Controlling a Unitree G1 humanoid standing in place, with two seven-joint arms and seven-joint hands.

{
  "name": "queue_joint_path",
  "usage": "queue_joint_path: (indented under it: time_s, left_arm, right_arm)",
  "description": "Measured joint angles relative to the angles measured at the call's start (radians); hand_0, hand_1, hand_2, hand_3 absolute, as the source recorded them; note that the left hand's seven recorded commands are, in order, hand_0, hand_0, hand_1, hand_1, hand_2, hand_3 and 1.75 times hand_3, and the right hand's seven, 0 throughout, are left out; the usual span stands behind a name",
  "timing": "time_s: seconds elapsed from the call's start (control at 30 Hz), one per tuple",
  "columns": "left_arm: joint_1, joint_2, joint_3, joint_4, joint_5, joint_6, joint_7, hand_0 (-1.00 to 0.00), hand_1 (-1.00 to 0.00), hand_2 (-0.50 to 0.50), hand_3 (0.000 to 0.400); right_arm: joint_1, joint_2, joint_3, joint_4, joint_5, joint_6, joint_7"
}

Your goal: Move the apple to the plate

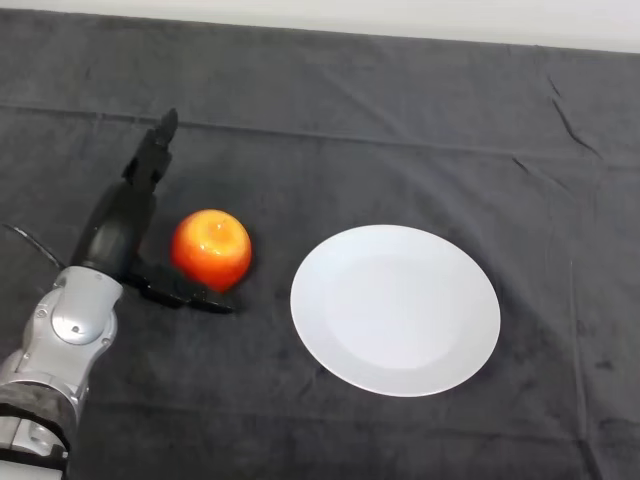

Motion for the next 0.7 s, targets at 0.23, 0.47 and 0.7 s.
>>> queue_joint_path:
  time_s: [0.23,0.47,0.7]
  left_arm:
    - [0.0,-0.013,-0.028,0.001,0.023,0.019,0.0,0.0,0.0,0.0,0.0]
    - [0.0,-0.015,-0.047,0.013,0.036,0.045,0.001,0.0,0.0,0.0,0.0]
    - [-0.002,-0.022,-0.055,0.029,0.043,0.073,0.001,-0.52,0.0,-0.26,0.207]
  right_arm:
    - [0.0,0.0,0.0044,0.0,0.004,0.0,0.0003]
    - [0.0,0.0,0.0164,0.0,0.0195,0.0,0.0027]
    - [0.0,0.0,0.0172,0.0,0.0207,0.0,0.0027]
